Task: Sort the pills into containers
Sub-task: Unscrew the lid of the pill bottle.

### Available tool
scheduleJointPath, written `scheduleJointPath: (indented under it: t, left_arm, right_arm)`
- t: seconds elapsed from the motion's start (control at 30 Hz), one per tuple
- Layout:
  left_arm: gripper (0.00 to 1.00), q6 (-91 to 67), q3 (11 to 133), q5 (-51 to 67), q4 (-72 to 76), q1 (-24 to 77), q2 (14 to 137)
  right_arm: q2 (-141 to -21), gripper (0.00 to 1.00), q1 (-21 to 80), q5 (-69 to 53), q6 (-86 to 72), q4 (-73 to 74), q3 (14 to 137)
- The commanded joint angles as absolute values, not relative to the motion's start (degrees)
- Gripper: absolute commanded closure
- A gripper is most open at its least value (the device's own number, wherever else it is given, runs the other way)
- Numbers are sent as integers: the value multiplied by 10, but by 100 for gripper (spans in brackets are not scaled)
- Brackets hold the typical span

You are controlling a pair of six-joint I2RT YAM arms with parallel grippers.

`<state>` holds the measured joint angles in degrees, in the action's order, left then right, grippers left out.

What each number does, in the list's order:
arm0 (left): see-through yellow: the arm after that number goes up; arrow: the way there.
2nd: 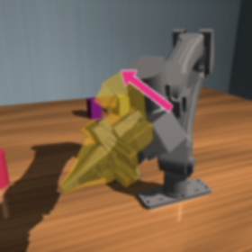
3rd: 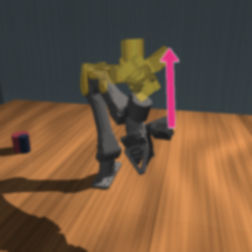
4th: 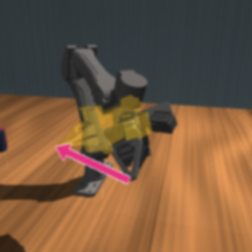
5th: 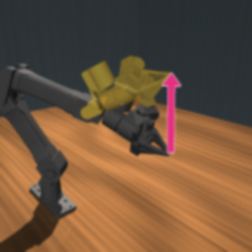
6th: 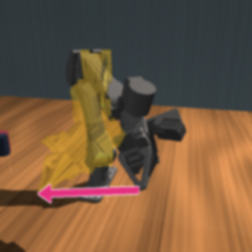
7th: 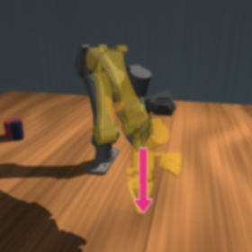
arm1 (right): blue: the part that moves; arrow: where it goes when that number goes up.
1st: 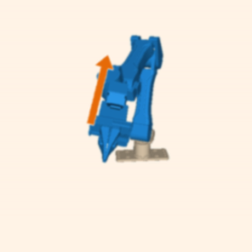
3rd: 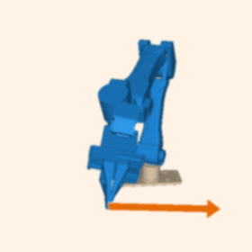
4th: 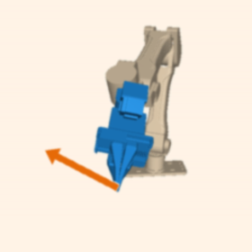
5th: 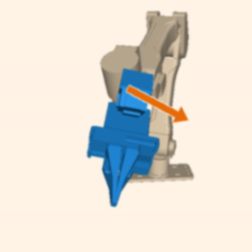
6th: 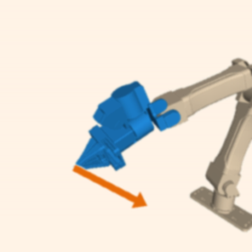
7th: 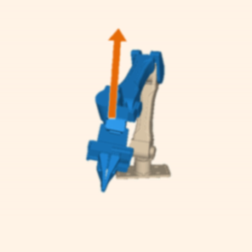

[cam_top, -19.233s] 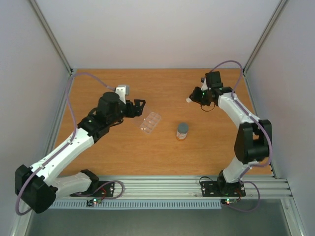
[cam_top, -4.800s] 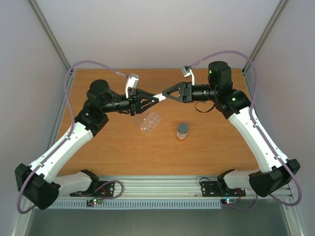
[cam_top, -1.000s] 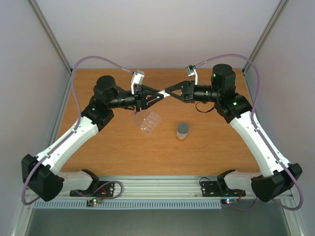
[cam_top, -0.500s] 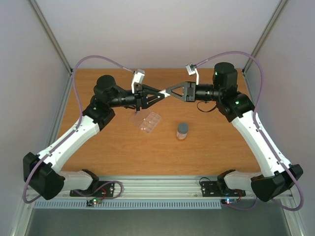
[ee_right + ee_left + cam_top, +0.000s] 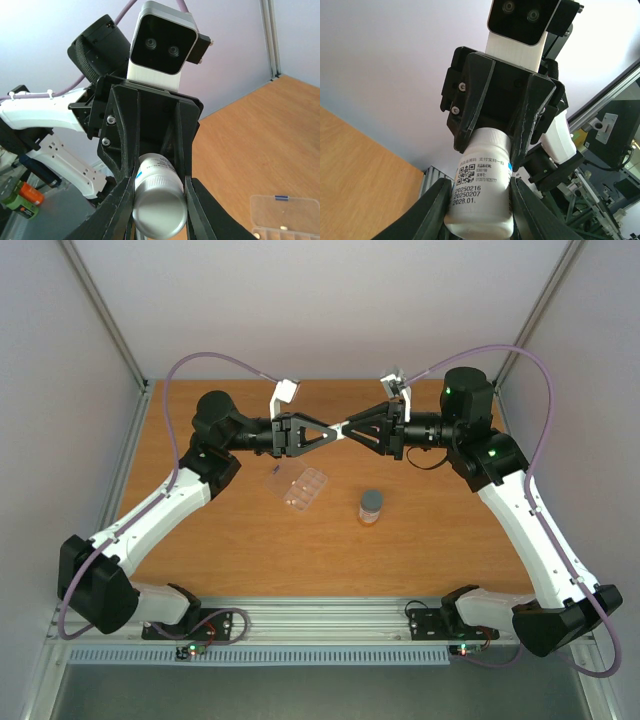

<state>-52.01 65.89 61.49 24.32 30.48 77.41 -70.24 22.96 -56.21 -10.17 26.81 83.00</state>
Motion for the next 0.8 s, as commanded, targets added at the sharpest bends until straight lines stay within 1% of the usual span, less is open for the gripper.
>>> scheduleJointPath:
  t: [0.0,0.23,0.3,0.4,0.47,0.77]
  left_arm:
    - [100,-547,666,600,264,302,778]
    - [100,-508,668,592,238,302,772]
    - [100,-501,667,588,234,302,770]
    - [100,-488,668,581,225,302,767]
    - [100,-476,669,573,212,302,764]
    - [100,-437,669,555,201,302,756]
  right_arm:
    - [-701,74,238,-594,-56,281,855]
    - [-701,50,238,-592,-88,264,858]
    - [-705,46,238,-590,-97,263,862]
    - [-708,45,237,-583,-121,257,867]
    - [-708,43,237,-576,-144,252,866]
    - [-713,42,223,-534,-248,254,856]
